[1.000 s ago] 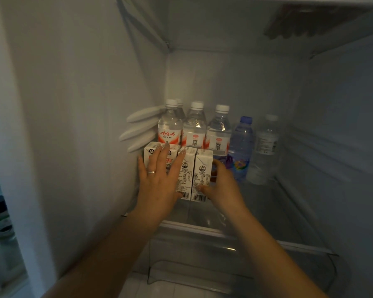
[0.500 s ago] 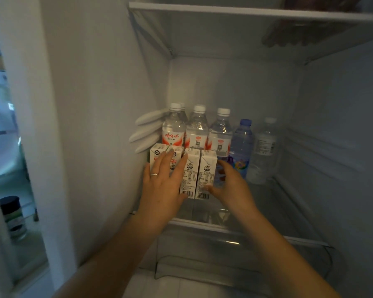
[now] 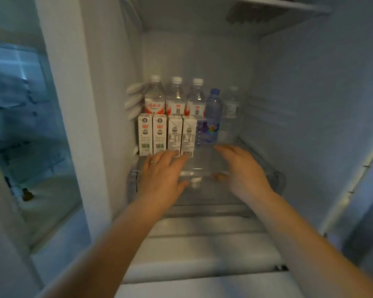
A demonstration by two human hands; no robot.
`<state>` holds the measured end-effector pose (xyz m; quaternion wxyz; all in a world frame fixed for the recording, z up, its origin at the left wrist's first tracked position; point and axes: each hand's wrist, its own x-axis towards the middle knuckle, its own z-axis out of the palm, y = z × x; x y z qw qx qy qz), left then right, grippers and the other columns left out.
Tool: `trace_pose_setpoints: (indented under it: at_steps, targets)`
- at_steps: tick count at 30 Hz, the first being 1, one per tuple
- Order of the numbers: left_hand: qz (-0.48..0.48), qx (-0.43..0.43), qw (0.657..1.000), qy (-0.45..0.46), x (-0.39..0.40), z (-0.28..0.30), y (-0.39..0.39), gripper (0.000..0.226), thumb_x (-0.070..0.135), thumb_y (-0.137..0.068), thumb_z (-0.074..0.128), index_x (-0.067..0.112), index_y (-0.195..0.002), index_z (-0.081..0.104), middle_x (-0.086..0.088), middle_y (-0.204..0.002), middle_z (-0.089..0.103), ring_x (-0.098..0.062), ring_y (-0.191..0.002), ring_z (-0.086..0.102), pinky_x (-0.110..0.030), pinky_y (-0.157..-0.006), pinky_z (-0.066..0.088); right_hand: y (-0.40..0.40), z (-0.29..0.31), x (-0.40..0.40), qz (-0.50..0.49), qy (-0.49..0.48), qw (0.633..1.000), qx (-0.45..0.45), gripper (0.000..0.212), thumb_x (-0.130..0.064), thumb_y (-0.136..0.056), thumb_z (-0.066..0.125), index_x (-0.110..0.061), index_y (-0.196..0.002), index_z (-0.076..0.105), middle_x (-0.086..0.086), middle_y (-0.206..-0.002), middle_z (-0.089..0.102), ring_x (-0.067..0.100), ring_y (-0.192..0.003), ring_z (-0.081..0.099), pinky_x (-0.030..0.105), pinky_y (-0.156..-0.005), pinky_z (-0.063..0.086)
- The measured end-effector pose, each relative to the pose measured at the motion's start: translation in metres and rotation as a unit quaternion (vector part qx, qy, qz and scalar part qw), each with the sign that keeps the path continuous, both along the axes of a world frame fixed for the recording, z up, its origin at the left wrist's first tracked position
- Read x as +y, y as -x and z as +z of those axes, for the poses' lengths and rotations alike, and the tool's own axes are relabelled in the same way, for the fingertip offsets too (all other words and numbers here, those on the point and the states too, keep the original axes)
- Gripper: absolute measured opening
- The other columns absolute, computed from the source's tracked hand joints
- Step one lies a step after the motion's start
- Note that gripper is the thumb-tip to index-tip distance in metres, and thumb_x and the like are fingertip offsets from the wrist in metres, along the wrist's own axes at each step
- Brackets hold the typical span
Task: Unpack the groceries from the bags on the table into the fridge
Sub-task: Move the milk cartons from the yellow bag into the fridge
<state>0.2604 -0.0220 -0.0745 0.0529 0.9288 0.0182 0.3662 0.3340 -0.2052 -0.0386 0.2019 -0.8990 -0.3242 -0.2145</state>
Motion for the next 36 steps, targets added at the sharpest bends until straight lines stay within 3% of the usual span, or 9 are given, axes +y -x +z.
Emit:
trace_pose_setpoints:
  at_steps: [6,10,14,20,28,36]
  targets:
    - [-0.102,0.067,0.992,-0.011,-0.047,-0.044,0.07,0.068,0.032,-0.07,0.077,0.021,-0.132,0.051,-0.004,-0.128,0.054,-0.03,-0.119,0.049,-0.052,-0.102,0.037,0.09,-0.036,-0.049,-0.082,0.035,0.995,0.032,0.069,-0.032,-0.075,0.074,-0.024,-0.137,0.044,0.0,-0.137,0.046,0.027,-0.125,0.041,0.037,-0.099,0.041]
    - [-0.151,0.19,0.97,-0.02,-0.081,-0.083,0.119,0.066,0.043,-0.089,0.055,0.03,-0.146,0.024,0.005,-0.15,0.029,-0.019,-0.138,0.025,-0.041,-0.115,0.011,0.16,-0.072,-0.096,-0.135,0.047,0.987,0.079,0.068,-0.035,-0.079,0.07,-0.027,-0.139,0.04,-0.005,-0.141,0.041,0.023,-0.127,0.039,0.036,-0.1,0.037]
    - [-0.215,0.239,0.946,-0.034,-0.13,-0.114,0.157,0.068,0.046,-0.089,0.054,0.031,-0.147,0.021,0.006,-0.151,0.026,-0.017,-0.139,0.021,-0.041,-0.116,0.007,0.231,-0.106,-0.149,-0.21,0.063,0.966,0.137,0.071,-0.038,-0.081,0.068,-0.029,-0.142,0.032,-0.007,-0.145,0.036,0.019,-0.131,0.034,0.034,-0.105,0.032]
    - [-0.339,0.249,0.906,-0.054,-0.226,-0.152,0.208,0.07,0.039,-0.078,0.07,0.026,-0.14,0.04,0.001,-0.138,0.047,-0.022,-0.13,0.04,-0.047,-0.112,0.018,0.334,-0.155,-0.229,-0.304,0.0,0.928,0.216,0.071,-0.037,-0.083,0.066,-0.029,-0.143,0.031,-0.007,-0.143,0.038,0.016,-0.13,0.033,0.03,-0.099,0.035]
    - [-0.443,0.293,0.839,-0.118,-0.385,-0.195,0.268,0.071,0.045,-0.079,0.068,0.026,-0.14,0.04,0.001,-0.137,0.047,-0.021,-0.128,0.041,-0.047,-0.107,0.029,0.452,-0.2,-0.374,-0.428,-0.017,0.866,0.258,0.073,-0.037,-0.081,0.069,-0.024,-0.143,0.032,-0.003,-0.144,0.04,0.019,-0.131,0.036,0.031,-0.104,0.032]
    - [-0.524,0.311,0.783,-0.124,-0.568,-0.227,0.351,0.066,0.042,-0.081,0.068,0.022,-0.138,0.042,-0.001,-0.135,0.049,-0.023,-0.126,0.043,-0.042,-0.108,0.026,0.571,-0.23,-0.541,-0.509,0.023,0.805,0.304,0.072,-0.035,-0.079,0.071,-0.019,-0.141,0.038,0.006,-0.142,0.042,0.026,-0.13,0.038,0.036,-0.105,0.032]
